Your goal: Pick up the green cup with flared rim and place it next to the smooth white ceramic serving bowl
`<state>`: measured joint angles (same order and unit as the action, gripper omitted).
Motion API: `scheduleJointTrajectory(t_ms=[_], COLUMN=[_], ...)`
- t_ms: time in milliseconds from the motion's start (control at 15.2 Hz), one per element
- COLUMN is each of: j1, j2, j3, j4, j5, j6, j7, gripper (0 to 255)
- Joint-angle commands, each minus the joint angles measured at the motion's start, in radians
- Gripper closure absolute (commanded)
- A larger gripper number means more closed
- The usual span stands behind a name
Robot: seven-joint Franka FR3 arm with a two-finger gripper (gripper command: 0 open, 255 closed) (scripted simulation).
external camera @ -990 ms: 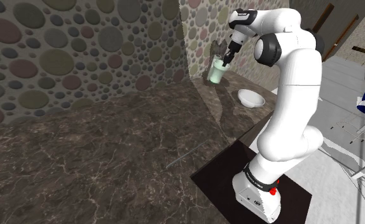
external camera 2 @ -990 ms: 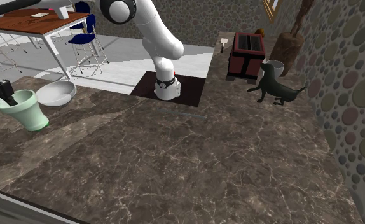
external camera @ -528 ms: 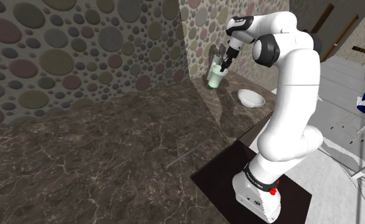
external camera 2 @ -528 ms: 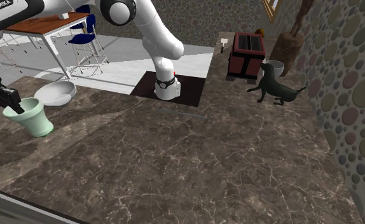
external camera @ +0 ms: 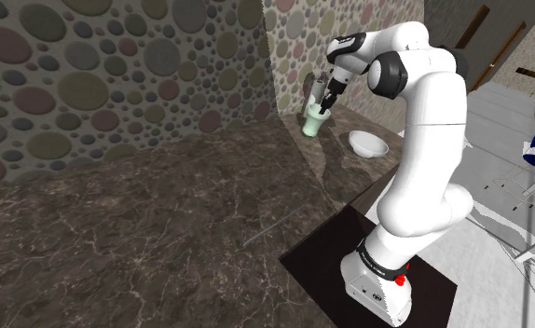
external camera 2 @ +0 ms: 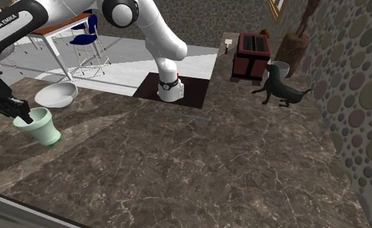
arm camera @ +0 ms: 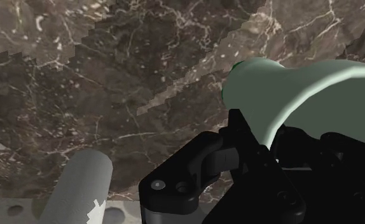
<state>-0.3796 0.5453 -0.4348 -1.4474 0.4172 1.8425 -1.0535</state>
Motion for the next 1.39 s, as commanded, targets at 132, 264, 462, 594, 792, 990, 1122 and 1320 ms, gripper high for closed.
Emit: scheduleJointTrajectory(t_ms=[132, 264, 462, 594, 792, 990, 1122, 1320], j1=[-0.001, -0.001, -0.001, -0.001, -0.001, -0.012, -0.024, -0.024], j2=[0.006, 0.006, 0.006, 0.006, 0.006, -0.004, -0.007, -0.008], j3=[0.001, 0.001, 0.001, 0.001, 0.001, -0.005, -0.009, -0.009], j4=[-0.008, -0.008, -0.008, -0.008, -0.008, 0.044, 0.098, 0.097], j5=[0.003, 0.003, 0.003, 0.003, 0.004, -0.006, -0.011, -0.011], j6=[0.014, 0.013, 0.014, 0.014, 0.013, -0.046, -0.102, -0.102], j7=[-0.005, -0.005, -0.005, -0.005, -0.005, 0.004, 0.011, 0.011], gripper=[255, 255, 255, 0, 0, 0, 0, 0])
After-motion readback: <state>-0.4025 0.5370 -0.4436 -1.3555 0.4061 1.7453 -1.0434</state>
